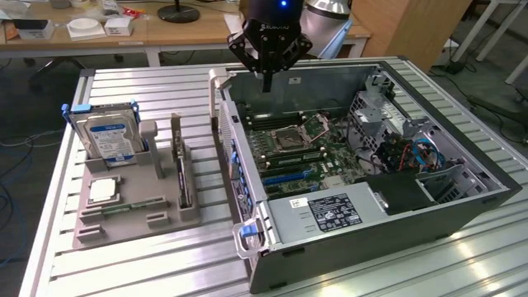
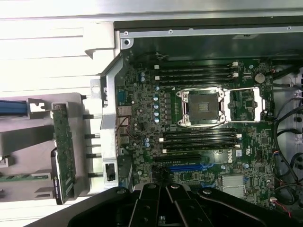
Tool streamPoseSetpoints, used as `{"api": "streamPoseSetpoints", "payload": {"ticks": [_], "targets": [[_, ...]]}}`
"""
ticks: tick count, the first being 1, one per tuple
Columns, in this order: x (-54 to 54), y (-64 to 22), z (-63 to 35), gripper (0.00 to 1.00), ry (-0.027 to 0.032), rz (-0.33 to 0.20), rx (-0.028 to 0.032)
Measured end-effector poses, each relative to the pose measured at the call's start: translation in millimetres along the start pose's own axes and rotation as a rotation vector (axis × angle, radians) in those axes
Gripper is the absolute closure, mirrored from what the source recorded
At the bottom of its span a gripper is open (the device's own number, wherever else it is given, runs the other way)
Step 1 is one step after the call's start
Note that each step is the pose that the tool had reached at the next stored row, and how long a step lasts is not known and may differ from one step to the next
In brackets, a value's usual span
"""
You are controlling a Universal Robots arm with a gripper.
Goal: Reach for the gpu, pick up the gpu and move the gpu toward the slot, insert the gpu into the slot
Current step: 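Reach for the gpu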
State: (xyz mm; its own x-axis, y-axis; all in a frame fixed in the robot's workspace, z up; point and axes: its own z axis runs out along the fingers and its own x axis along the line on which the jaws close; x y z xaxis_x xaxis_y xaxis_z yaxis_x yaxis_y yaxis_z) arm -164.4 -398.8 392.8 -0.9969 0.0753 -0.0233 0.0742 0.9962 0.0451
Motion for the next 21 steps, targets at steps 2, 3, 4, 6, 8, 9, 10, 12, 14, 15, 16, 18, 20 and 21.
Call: {"api": "streamPoseSetpoints", "payload": {"ticks": [2,3,4,6,8,9,10,12,14,15,16,18,20,21], "targets": [[2.1,-0.2,-0.1,0.9,0.0,0.0,0.0],[3.1,-0.2,-0.1,0.9,0.0,0.0,0.0],[4.1,-0.3,-0.1,0.9,0.0001,0.0,0.0001],[6.2,-0.5,-0.2,0.9,0.0,0.0,0.0],[8.1,-0.6,-0.2,0.9,0.0,0.0,-0.0001],[9.1,-0.7,-0.2,0.9,0.0,0.0,-0.0001],[10.2,-0.8,-0.3,0.9,0.0,0.0,0.0],[12.4,-0.9,-0.3,0.9,0.0,0.0,0.0],[14.6,-1.1,-0.4,0.9,0.0,0.0,0.0],[15.7,-1.2,-0.4,0.9,0.0,0.0,0.0],[16.9,-1.3,-0.4,0.9,0.0,0.0,0.0],[19.2,-1.4,-0.5,0.9,0.0,0.0,0.0],[21.6,-1.6,-0.6,0.9,0.0,0.0,0.0],[22.7,-1.7,-0.6,0.9,0.0,0.0,-0.0001]]}}
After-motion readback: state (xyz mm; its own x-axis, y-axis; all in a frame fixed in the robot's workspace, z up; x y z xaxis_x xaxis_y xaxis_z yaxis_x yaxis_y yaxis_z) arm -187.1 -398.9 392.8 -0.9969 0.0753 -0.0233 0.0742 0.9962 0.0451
